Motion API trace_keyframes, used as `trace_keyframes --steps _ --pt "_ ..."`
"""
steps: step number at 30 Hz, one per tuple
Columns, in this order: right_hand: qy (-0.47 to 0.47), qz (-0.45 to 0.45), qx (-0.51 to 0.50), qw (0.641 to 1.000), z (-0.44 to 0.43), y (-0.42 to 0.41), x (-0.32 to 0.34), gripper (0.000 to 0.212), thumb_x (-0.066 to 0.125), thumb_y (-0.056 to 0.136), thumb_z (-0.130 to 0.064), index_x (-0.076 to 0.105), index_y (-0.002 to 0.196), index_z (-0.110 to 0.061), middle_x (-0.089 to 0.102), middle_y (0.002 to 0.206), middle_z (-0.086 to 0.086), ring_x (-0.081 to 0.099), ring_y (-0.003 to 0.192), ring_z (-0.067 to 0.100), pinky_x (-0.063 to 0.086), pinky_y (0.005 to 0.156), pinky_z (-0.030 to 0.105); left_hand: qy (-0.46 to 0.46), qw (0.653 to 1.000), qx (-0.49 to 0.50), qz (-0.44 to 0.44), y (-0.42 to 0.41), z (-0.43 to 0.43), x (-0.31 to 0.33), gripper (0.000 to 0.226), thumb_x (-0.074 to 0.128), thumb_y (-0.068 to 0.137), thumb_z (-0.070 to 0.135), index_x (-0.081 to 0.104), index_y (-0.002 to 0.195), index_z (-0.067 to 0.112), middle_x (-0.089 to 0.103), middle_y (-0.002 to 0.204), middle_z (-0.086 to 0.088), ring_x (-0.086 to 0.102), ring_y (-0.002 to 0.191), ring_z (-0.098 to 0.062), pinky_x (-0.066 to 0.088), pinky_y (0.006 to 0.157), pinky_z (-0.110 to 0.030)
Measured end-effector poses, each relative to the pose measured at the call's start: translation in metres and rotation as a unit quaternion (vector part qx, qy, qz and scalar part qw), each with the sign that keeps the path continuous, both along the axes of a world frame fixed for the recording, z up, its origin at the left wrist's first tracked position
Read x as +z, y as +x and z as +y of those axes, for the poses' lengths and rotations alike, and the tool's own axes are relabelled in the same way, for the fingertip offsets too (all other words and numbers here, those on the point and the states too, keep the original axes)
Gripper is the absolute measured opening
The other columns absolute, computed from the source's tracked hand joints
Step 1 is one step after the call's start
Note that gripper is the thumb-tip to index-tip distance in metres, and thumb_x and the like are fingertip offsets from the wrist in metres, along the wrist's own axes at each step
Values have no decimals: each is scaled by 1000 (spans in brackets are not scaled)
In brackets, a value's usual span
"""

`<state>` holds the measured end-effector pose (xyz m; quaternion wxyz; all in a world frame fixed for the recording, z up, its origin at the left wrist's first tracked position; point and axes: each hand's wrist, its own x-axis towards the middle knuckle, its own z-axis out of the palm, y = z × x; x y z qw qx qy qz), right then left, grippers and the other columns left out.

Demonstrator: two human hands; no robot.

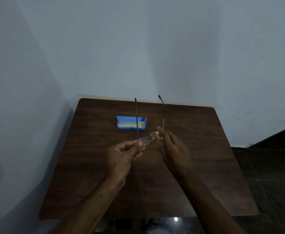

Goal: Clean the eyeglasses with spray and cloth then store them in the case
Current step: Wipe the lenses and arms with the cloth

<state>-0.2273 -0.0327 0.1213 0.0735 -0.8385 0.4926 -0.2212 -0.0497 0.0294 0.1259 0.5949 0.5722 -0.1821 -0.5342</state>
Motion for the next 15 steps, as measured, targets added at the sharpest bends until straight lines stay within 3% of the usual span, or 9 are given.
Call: trace_keyframes --steps 2,5,8,12,15 --pt "-3 5 9 1000 -1 1 -1 52 53 102 -22 45 153 -15 65 131 7 66 108 21 60 74 43 5 1000 -9 27 5 -1 1 21 83 84 12 81 104 8 84 100 -7 82 94 -23 65 72 -25" --pt "-24 10 21 999 -4 3 0 53 63 100 -20 47 150 -18 66 125 3 66 102 17 60 68 37 22 996 -33 76 16 -2 3 36 85 74 22 80 107 9 84 102 -9 82 97 -22 65 71 -25" --pt "-31 -16 37 999 -7 1 5 49 69 95 -20 55 142 -21 66 120 -4 65 96 11 57 68 31 22 993 -63 93 26 -3 3 36 87 71 29 82 103 13 83 100 -7 81 93 -20 65 71 -29" --pt "37 -89 43 994 -7 3 18 43 73 92 -21 57 130 -32 59 108 -20 58 83 -5 44 67 9 -7 997 -68 -38 34 -2 6 28 84 74 42 84 94 22 76 86 5 73 78 -7 62 62 -28" --pt "75 -139 37 987 -8 7 27 44 75 89 -20 56 126 -36 61 100 -21 60 83 -2 44 65 10 -24 991 -72 -114 38 -4 10 35 78 76 49 82 99 23 80 100 5 78 88 -12 65 74 -35"
